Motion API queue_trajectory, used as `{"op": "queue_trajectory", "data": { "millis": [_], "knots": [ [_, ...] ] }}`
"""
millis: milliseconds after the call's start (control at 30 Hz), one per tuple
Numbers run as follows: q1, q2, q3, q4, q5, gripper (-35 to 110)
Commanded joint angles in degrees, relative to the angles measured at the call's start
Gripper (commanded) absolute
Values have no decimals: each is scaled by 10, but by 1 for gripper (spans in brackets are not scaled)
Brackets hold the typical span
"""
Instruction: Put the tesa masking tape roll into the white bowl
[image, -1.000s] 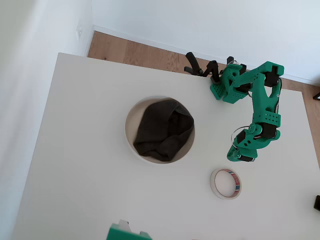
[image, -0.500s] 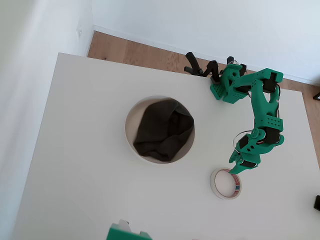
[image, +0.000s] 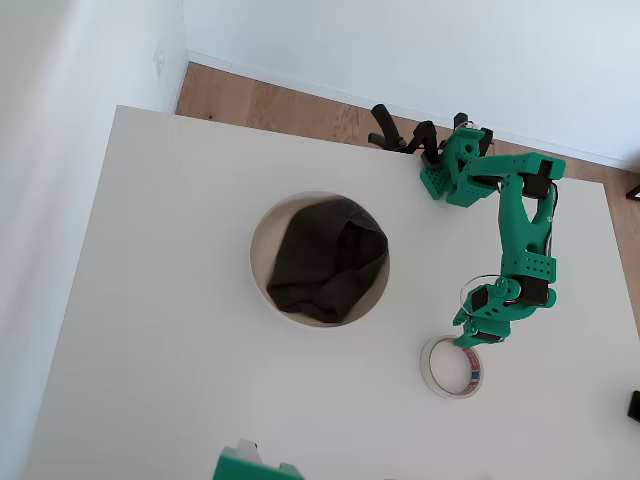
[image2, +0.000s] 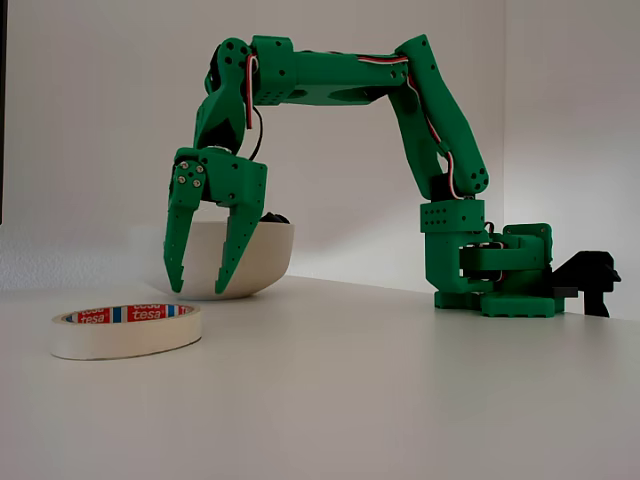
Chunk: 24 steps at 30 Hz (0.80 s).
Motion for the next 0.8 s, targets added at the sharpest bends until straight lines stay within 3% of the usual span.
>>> {"op": "queue_trajectory", "data": {
  "millis": [0, 767],
  "knots": [
    [-2, 9, -37, -6, 7, 13],
    [-24, -41, -37, -33, 15, 12]
  ]
}}
